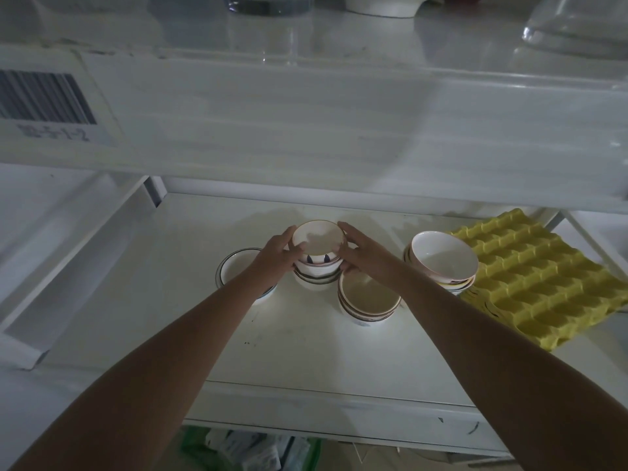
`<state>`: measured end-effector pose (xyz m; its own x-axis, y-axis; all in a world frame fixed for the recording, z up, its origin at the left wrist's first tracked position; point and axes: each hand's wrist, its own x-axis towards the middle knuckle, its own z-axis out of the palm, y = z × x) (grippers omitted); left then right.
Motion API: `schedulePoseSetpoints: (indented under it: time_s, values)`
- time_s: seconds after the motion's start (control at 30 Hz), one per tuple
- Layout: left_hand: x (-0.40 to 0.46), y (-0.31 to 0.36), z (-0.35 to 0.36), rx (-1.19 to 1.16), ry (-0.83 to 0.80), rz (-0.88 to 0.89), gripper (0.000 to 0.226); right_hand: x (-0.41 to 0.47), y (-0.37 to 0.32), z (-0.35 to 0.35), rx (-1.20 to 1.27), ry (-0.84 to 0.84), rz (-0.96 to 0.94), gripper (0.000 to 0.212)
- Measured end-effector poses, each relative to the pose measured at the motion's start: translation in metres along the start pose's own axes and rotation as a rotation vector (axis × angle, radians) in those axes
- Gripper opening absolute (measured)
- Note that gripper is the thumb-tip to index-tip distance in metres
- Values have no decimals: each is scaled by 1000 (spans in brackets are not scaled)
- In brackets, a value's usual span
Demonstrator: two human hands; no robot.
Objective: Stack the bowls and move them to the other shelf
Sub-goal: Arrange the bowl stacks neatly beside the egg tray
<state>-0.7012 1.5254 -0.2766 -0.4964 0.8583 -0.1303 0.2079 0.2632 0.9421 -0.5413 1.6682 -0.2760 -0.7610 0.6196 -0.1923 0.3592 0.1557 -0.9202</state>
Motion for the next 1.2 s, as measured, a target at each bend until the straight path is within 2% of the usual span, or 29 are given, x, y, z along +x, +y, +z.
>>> schedulePoseSetpoints:
  time_s: [0.07, 0.17, 0.33, 0.43, 0.57, 0.7, 0.9, 1.2]
  values:
    - [-2, -1, -2, 26, -20, 18, 71, 2, 3, 0, -2, -7, -14, 67]
    - [-2, -4, -4, 92, -20, 46, 63, 4, 4, 0, -30, 7, -28, 66]
    - [-4, 1, -2, 153, 7, 90, 83, 1, 3, -4, -55, -11, -38, 60]
    - [-5, -2, -3, 175, -21, 106, 82, 1, 4, -6, -93, -26, -57, 64]
    - [-1, -10, -4, 219, 11, 73, 110, 2, 3, -7, -226, 19, -80, 75]
    - [0, -8, -2, 207, 28, 125, 94, 7, 0, -13, -360, 29, -81, 85]
    - [7, -12, -2, 238, 51, 157, 85, 3, -4, -17, -453, 9, -87, 79]
    - [7, -11, -2, 232, 71, 213, 80, -1, -6, -17, -445, -35, -92, 73]
